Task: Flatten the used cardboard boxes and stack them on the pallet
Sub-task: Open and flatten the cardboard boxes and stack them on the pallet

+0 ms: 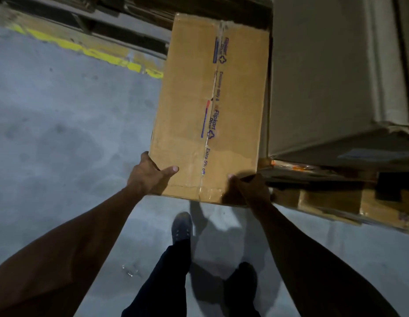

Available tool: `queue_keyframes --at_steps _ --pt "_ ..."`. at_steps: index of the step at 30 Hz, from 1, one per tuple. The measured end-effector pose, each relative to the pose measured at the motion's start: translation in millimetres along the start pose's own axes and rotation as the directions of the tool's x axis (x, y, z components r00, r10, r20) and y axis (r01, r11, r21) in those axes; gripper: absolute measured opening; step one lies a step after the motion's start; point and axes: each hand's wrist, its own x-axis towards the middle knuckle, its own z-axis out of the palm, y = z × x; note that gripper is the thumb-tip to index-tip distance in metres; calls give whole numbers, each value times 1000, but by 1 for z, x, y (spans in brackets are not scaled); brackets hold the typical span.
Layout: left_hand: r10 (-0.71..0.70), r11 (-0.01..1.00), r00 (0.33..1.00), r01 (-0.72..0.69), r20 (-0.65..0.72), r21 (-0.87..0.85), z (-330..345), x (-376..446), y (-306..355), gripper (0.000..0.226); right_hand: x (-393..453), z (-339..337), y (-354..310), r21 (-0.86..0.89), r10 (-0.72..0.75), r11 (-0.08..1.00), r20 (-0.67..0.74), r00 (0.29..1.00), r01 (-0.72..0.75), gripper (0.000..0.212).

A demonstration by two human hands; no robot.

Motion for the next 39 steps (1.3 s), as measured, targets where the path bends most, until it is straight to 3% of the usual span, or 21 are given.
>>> queue_keyframes --at_steps 3,5,8,12,15,18,21,26,31,34,39 --pt "-1 991 1000 -1 -15 -135 -1 17 -22 115 14 4 8 80 -51 996 34 998 49 19" --pt "-15 978 1000 13 -8 -208 -1 18 -28 109 20 9 14 181 -29 983 74 997 15 31" --pt "-35 962 999 29 -17 -273 -3 10 -24 101 21 15 20 350 -28 936 7 1000 24 48" --pt "-19 951 997 -6 -77 -310 -3 -19 -20 60 8 6 21 373 -89 923 -45 995 100 46" --pt "-27 940 992 -18 -126 -340 1 -51 -21 46 -9 -3 26 385 -84 918 -49 995 97 41" --pt "-49 936 979 -24 -197 -351 8 -97 -24 46 -31 -14 40 345 -117 930 -46 992 125 54" --pt "-58 930 959 -50 -279 -364 25 -153 -30 42 -55 -28 62 313 -189 931 -22 982 186 47" --pt "-168 883 922 -17 -349 -470 69 -251 -57 67 -102 -55 97 279 -263 929 34 964 244 39" --pt "-342 790 866 55 -364 -610 116 -360 -103 79 -171 -70 137 98 -276 960 182 944 262 80" --pt "-446 719 825 101 -346 -688 145 -414 -134 88 -201 -67 161 23 -277 960 252 927 280 78" --pt "-567 600 749 91 -342 -795 198 -480 -186 77 -250 -56 191 -114 -279 933 366 888 340 70"
